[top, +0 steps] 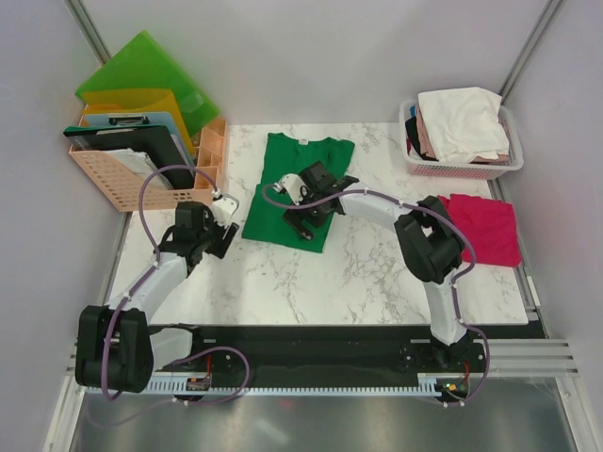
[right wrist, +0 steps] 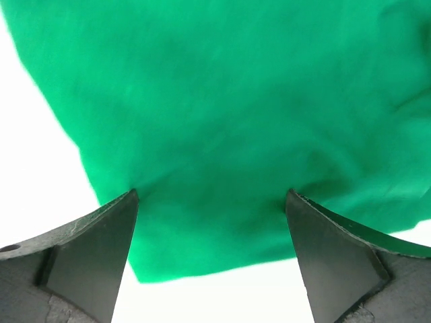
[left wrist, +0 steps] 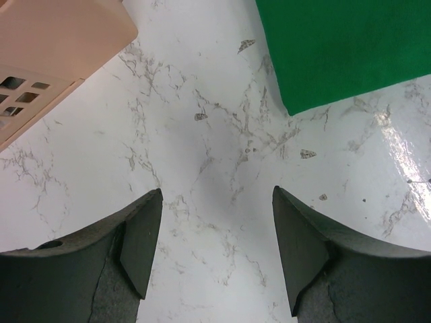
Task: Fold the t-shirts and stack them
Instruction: Fold the folded rectangular tshirt in 1/3 of the way
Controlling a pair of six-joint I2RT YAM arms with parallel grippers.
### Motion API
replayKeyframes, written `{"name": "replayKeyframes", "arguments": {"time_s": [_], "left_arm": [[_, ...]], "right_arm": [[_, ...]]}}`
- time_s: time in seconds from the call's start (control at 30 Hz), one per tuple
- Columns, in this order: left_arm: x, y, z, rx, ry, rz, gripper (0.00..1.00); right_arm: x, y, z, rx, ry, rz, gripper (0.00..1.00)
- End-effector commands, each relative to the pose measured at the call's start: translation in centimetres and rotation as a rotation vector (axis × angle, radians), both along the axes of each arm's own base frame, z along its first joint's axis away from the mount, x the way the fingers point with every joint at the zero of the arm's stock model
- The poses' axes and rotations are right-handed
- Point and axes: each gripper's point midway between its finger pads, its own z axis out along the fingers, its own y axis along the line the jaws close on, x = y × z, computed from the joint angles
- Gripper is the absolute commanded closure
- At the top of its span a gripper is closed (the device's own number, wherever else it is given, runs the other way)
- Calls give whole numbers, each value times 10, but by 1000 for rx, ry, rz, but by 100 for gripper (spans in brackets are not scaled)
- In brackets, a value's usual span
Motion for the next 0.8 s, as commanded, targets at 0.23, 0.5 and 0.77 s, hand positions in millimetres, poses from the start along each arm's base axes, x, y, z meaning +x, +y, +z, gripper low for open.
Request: {"name": "replayKeyframes", "arguments": {"time_s": [0.23, 0.5, 0.77], "left_arm": [[22, 7, 55, 29, -215, 17, 25], [5, 16, 46, 62, -211, 33, 25], [-2, 18, 38, 75, -186, 36, 24]], "right_arm": [[-12, -26, 77, 54, -179, -22, 2], [1, 6, 81, 82, -168, 1, 2], [28, 52, 50, 110, -117, -6, 2]]}}
